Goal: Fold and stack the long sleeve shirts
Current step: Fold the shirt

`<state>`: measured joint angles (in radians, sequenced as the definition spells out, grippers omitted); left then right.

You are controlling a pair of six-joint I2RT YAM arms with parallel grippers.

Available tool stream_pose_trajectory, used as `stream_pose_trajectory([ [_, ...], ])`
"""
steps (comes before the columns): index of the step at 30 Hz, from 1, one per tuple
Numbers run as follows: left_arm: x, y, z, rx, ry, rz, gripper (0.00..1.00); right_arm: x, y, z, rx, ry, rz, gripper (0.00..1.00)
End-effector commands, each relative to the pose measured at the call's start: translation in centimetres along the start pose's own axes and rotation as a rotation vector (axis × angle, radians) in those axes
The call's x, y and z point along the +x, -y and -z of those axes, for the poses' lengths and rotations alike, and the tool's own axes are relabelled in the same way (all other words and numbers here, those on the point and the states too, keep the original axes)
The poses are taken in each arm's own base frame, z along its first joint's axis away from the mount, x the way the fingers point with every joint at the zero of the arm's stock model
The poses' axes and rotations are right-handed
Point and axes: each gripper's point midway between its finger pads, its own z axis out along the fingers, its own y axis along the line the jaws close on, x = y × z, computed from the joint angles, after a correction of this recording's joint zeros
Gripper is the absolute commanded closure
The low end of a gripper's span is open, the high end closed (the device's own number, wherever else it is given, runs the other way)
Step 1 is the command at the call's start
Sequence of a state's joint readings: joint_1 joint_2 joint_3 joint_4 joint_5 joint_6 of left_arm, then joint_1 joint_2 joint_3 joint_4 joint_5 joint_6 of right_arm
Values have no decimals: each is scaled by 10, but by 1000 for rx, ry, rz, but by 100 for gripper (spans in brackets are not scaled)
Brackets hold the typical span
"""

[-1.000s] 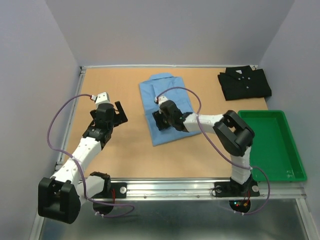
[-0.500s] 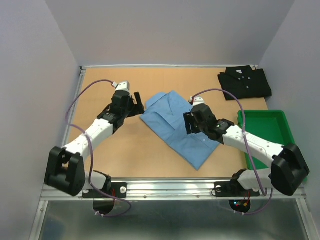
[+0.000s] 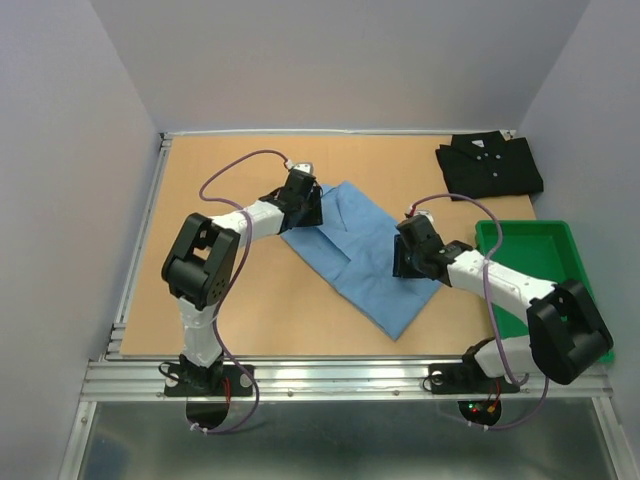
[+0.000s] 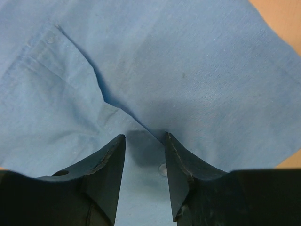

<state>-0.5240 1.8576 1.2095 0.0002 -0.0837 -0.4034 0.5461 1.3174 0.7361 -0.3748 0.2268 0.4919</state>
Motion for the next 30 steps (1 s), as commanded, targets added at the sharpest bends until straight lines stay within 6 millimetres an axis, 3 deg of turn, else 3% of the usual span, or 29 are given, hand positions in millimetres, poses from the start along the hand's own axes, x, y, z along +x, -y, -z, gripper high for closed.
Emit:
stream_pose_trajectory([
  [1, -3, -6, -9, -68, -32, 1, 40, 19, 5, -15, 24, -65, -15, 55],
  [4, 8, -21, -12, -138, -64, 17, 40, 11, 5, -24, 36, -58, 35, 55],
  [8, 33, -64, -7, -206, -140, 112, 41, -5, -10, -47, 9, -52, 152, 55],
  [9, 37, -74, -5, -220, -149, 140, 41, -2, -10, -59, 17, -79, 180, 55],
  [10, 46, -88, 3, -240, -165, 165, 41, -21, -20, -63, 3, -46, 196, 55],
  [12, 46, -116, 13, -276, -160, 240, 41, -27, -26, -81, 4, -60, 264, 54],
  [13, 50, -126, 24, -290, -156, 263, 41, -52, -43, -84, -27, -16, 275, 54],
  [14, 48, -132, 29, -293, -141, 285, 41, -58, -50, -89, -49, -15, 310, 52],
  [15, 38, -141, 39, -296, -106, 313, 41, -78, -64, -96, -71, 14, 319, 52],
  [16, 44, -146, 39, -306, -115, 320, 41, -77, -66, -96, -84, 9, 331, 51],
  [19, 23, -136, 57, -238, -47, 338, 24, -117, -104, -97, -184, 71, 325, 48],
  [22, 5, -115, 72, -143, -11, 345, 17, -129, -123, -83, -264, 89, 266, 46],
  [23, -9, -103, 85, -92, 26, 349, 17, -130, -134, -68, -333, 85, 240, 45],
  [25, -21, -88, 99, -39, 63, 351, 16, -126, -136, -58, -364, 78, 212, 44],
  [26, -28, -69, 112, 8, 94, 344, 17, -123, -138, -51, -386, 74, 205, 44],
  [30, -19, -14, 131, 145, 83, 323, 19, -105, -130, -27, -421, 60, 161, 44],
])
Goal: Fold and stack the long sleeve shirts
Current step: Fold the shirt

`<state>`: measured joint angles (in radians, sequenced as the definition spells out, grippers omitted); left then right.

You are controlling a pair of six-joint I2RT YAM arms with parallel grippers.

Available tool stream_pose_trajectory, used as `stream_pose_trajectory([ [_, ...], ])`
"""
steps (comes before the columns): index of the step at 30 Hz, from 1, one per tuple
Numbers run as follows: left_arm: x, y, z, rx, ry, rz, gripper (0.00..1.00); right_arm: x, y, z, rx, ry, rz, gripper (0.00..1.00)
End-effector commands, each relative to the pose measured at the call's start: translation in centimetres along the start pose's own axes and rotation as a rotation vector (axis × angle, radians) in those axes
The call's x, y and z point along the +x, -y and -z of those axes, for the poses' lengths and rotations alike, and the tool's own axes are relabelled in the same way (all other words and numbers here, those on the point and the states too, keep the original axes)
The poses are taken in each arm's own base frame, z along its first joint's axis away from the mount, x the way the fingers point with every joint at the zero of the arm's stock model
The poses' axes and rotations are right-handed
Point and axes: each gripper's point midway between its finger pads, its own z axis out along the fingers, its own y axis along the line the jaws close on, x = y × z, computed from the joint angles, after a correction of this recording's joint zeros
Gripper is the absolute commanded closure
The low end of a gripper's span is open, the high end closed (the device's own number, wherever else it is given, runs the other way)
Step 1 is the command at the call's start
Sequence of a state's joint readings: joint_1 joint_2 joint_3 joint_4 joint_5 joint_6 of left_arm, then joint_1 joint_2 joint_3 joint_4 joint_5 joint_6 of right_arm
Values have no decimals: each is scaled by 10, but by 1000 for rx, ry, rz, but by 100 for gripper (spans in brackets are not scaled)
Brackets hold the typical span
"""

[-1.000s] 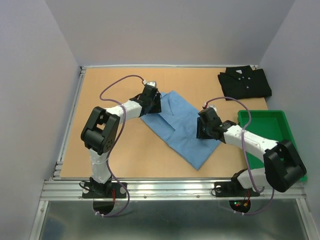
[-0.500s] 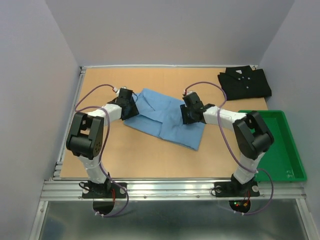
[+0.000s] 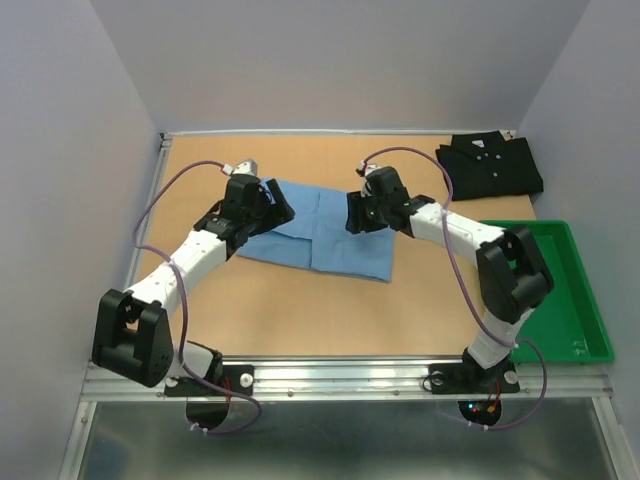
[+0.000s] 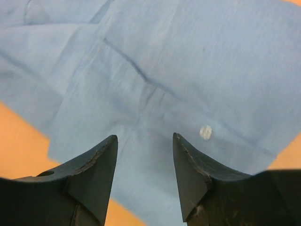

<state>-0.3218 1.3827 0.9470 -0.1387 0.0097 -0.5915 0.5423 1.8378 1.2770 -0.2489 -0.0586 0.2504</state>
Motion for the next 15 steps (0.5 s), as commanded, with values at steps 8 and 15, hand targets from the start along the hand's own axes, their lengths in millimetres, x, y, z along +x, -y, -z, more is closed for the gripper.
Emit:
stream_pose_trajectory([
  [8, 97, 80, -2, 191, -206, -43, 26, 54, -31, 57, -225, 12, -210, 79],
  [15, 119, 69, -30, 133, -252, -86, 41, 88, -27, 46, -251, 12, -303, 86],
])
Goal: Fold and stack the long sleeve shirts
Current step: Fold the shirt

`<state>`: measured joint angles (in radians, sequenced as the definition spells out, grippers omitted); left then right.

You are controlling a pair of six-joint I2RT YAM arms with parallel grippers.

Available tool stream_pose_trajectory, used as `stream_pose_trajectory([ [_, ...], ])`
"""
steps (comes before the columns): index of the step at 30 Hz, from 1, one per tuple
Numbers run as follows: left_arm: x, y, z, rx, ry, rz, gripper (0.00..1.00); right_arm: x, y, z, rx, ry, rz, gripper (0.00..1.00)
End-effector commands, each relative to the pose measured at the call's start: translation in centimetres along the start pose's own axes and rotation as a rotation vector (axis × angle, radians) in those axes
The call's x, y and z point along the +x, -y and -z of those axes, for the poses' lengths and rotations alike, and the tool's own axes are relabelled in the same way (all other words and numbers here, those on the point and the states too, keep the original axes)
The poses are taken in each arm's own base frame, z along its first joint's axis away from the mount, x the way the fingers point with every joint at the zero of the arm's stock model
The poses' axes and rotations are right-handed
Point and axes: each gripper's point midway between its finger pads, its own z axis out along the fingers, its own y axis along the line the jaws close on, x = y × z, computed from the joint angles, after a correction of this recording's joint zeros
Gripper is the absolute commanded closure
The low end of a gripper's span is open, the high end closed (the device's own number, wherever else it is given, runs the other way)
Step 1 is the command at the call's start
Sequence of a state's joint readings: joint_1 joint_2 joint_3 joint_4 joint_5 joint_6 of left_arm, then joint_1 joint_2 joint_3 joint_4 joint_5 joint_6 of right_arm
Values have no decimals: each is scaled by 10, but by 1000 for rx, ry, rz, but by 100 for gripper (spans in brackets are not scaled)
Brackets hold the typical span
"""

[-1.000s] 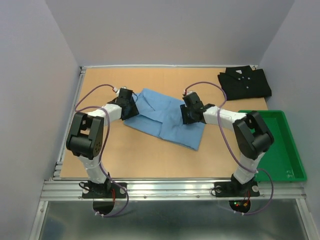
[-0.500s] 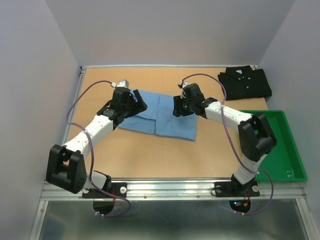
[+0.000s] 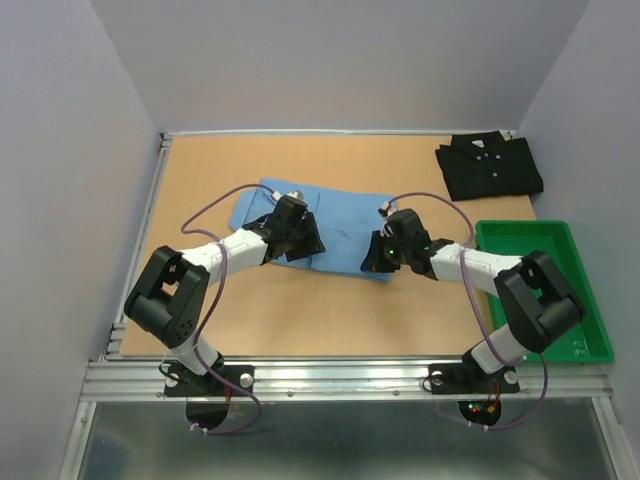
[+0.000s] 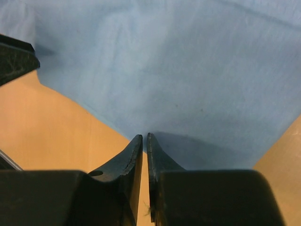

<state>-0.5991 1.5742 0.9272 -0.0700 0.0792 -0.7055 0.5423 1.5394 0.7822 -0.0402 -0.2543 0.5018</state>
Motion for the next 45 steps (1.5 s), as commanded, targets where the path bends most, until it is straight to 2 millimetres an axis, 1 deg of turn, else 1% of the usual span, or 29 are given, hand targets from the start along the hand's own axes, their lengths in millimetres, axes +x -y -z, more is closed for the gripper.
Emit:
stream_pose_trajectory([
  [1, 0, 3, -11, 5, 11, -9, 42, -4, -7, -4, -72, 64, -51, 86],
  [6, 23, -21, -28, -72, -48, 20, 58, 30, 17, -7, -24, 18, -85, 88],
  [8, 32, -35, -32, -122, -61, 28, 63, 35, 24, -5, -4, 17, -95, 88],
  [13, 35, -55, -34, -198, -54, 26, 68, 41, 33, 2, 14, 28, -102, 88],
  [15, 31, -56, -33, -212, -42, 21, 68, 33, 30, 10, 6, 62, -94, 87],
  [17, 25, -53, -30, -213, -27, 14, 64, 23, 27, 18, 8, 94, -81, 85],
  [18, 20, -52, -26, -226, -12, 5, 62, 14, 25, 25, 26, 118, -60, 80],
  [20, 6, -45, -18, -222, 25, -7, 51, 0, 29, 35, 66, 152, -44, 75],
  [22, -4, -46, -9, -244, 59, -20, 39, -18, 38, 50, 133, 195, -31, 65],
  [23, -11, -42, 0, -240, 80, -37, 27, -25, 42, 57, 156, 214, -31, 61],
  [24, -18, -42, 6, -249, 107, -45, 23, -34, 49, 63, 197, 240, -35, 54],
  [25, -25, -36, 14, -235, 131, -57, 18, -46, 53, 75, 225, 265, -43, 50],
  [26, -37, -25, 31, -217, 155, -139, 12, -64, 69, 97, 322, 296, -55, 31],
  [27, -37, -25, 32, -217, 155, -140, 12, -64, 69, 97, 323, 296, -55, 31],
  [28, -41, -20, 38, -204, 172, -157, 10, -77, 67, 105, 329, 323, -55, 28],
  [29, -42, -13, 42, -199, 188, -196, 8, -79, 72, 111, 366, 326, -61, 19],
  [31, -45, 0, 50, -185, 221, -251, 5, -91, 71, 124, 386, 364, -66, 11],
  [32, -47, 5, 51, -194, 245, -282, 4, -93, 74, 129, 413, 374, -75, 4],
  [34, -32, 24, 49, -166, 234, -388, 3, -99, 76, 138, 430, 397, -81, 0],
  [36, -27, 46, 48, -127, 248, -484, 3, -104, 77, 145, 449, 411, -82, 0],
  [37, -10, 59, 41, -106, 225, -557, 2, -104, 79, 147, 457, 413, -86, 0],
  [38, -6, 77, 41, -79, 235, -597, 3, -104, 80, 148, 468, 412, -89, 0],
  [39, 3, 79, 30, -102, 218, -669, 2, -104, 83, 151, 483, 418, -103, 0],
  [40, 4, 92, 35, -81, 233, -697, 2, -103, 83, 152, 485, 419, -109, 0],
  [41, 20, 108, 27, -66, 217, -747, 3, -103, 84, 153, 490, 422, -116, 0],
  [42, 29, 107, 13, -97, 197, -778, 3, -102, 85, 155, 498, 430, -131, 0],
  [43, 35, 113, 9, -92, 188, -796, 5, -102, 87, 156, 505, 436, -139, 0],
  [44, 41, 127, 7, -58, 180, -811, 7, -99, 89, 158, 517, 440, -147, 0],
  [45, 51, 128, -4, -58, 153, -827, 10, -99, 90, 159, 520, 442, -144, 0],
])
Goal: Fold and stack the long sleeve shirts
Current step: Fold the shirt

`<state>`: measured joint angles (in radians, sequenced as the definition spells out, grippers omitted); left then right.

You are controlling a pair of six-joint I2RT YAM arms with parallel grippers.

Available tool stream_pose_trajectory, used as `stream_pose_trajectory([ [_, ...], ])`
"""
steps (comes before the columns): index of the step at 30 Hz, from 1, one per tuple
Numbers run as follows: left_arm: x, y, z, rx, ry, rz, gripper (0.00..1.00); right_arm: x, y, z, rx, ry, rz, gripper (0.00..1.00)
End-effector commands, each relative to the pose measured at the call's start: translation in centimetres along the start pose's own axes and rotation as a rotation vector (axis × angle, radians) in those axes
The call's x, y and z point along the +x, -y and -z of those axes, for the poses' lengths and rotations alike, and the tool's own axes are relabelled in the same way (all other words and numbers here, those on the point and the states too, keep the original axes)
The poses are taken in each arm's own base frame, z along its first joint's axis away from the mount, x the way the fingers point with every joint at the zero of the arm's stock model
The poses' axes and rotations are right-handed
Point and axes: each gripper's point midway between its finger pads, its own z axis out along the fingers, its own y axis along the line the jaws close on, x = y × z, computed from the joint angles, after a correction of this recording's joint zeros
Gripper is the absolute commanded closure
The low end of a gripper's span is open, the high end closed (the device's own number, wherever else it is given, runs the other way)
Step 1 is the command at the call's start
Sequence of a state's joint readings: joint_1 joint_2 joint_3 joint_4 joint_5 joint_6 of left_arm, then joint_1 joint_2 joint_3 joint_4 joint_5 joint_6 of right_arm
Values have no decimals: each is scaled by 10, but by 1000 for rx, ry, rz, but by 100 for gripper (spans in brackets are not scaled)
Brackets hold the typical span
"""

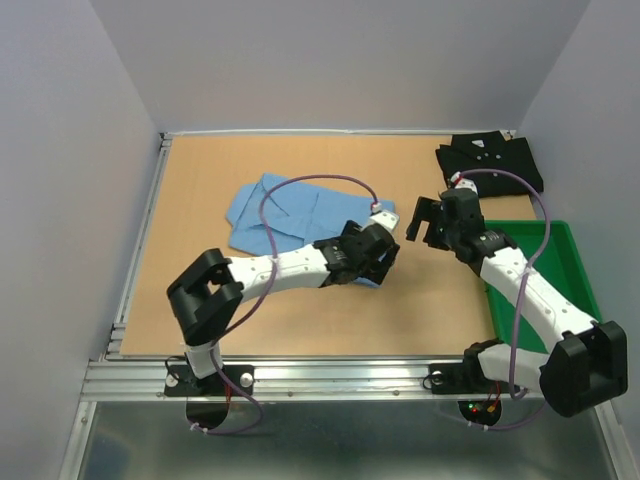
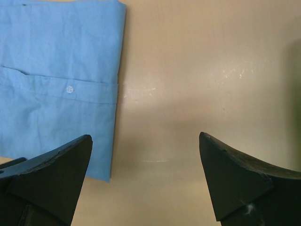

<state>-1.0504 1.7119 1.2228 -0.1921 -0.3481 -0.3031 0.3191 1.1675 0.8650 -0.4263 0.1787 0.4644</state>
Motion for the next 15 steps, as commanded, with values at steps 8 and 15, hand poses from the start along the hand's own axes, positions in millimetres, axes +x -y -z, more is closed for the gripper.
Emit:
stream_pose_trajectory([
  [8, 14, 66, -41, 17, -10, -239, 16, -24, 17, 23, 72, 106, -40, 0],
  [15, 44, 60, -62, -37, -63, -271, 25, -22, 24, 27, 91, 117, -61, 0],
])
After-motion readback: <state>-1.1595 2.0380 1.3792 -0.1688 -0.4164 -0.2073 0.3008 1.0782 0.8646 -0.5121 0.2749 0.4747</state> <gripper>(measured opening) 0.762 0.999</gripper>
